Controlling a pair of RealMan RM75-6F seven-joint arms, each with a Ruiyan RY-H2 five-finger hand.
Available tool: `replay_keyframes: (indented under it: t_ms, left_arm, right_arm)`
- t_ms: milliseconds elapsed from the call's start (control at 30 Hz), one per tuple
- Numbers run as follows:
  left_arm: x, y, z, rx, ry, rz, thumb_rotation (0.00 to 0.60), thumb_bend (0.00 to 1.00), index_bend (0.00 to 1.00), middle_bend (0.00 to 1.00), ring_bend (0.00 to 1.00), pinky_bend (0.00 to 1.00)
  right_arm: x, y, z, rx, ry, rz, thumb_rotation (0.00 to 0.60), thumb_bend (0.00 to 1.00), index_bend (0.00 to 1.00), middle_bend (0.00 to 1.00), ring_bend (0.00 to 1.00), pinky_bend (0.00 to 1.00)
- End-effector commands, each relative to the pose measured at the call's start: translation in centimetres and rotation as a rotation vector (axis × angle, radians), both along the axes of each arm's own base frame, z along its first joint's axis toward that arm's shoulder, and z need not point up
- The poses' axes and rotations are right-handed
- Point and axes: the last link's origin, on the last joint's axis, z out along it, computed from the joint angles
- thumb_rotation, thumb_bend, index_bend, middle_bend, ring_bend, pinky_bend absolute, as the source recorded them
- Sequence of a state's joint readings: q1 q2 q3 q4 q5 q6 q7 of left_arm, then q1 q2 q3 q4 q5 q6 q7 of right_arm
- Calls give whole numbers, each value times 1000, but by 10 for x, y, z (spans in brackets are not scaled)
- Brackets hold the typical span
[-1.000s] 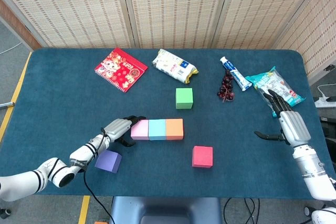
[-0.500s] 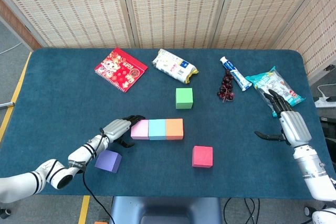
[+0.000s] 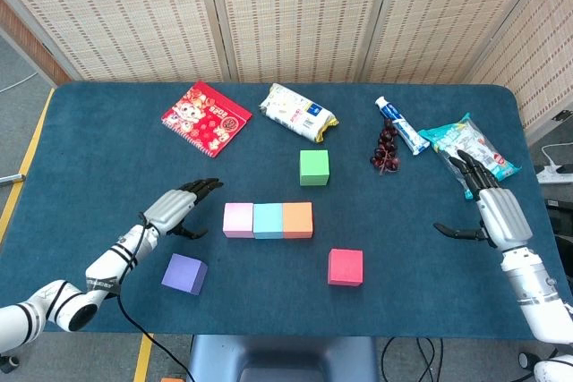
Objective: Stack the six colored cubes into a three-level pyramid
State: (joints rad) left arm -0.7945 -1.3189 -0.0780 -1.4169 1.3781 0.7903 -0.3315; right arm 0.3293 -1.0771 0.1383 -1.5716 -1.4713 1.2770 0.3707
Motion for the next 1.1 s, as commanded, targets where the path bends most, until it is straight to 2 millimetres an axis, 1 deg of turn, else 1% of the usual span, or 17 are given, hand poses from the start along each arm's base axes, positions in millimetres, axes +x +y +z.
replay_keyframes:
  t_ms: [33, 133, 233, 267, 333, 433, 567, 667, 733, 800, 967, 1100]
  left_arm:
    - [-18, -15, 27, 75, 33, -9, 600, 328, 1, 12, 0, 115]
    - [-33, -34, 50, 137, 60, -22, 600, 329, 39, 72, 11, 122]
    - [-41, -54, 61, 143, 84, -45, 600, 329, 85, 117, 57, 140]
    - [-44, -59, 63, 136, 93, -49, 600, 329, 92, 125, 64, 142]
    - [-49, -72, 63, 110, 120, -67, 600, 329, 105, 133, 69, 143]
    - [-50, -86, 59, 73, 141, -92, 600, 328, 111, 134, 69, 143]
    - [-46, -105, 48, 19, 137, -131, 600, 328, 102, 131, 69, 143]
    - [-46, -107, 46, 11, 139, -138, 600, 327, 76, 112, 56, 143]
    - [-45, -110, 41, -8, 151, -155, 600, 326, 43, 84, 36, 143]
    - [-44, -116, 34, -36, 201, -184, 600, 327, 10, 51, 12, 139]
    - [-45, -124, 37, -47, 234, -172, 600, 326, 0, 12, 0, 129]
    - [-49, -129, 37, -58, 250, -155, 600, 330, 0, 0, 0, 120]
  right_arm:
    - [1, 0, 3, -4, 6, 7, 600, 239, 0, 83, 57, 222]
    - [2, 0, 6, -10, 12, 10, 600, 239, 0, 83, 57, 222]
    - [1, 1, 6, -11, 13, 7, 600, 240, 0, 83, 57, 222]
    - [1, 1, 6, -10, 12, 6, 600, 240, 0, 83, 57, 222]
    - [2, 1, 5, -11, 11, 5, 600, 239, 0, 83, 57, 222]
    - [3, 1, 4, -9, 11, 6, 600, 240, 0, 83, 57, 222]
    - [5, 2, 2, -3, 14, 8, 600, 240, 0, 83, 57, 222]
    - [5, 2, 1, -2, 14, 7, 600, 241, 0, 83, 57, 222]
    - [6, 2, 1, 1, 13, 7, 600, 241, 0, 83, 58, 222]
    - [6, 4, 0, 9, 14, 12, 600, 241, 0, 83, 57, 222]
    - [4, 6, 1, 10, 12, 8, 600, 241, 0, 83, 57, 222]
    - [3, 7, 0, 13, 8, 7, 600, 241, 0, 83, 57, 222]
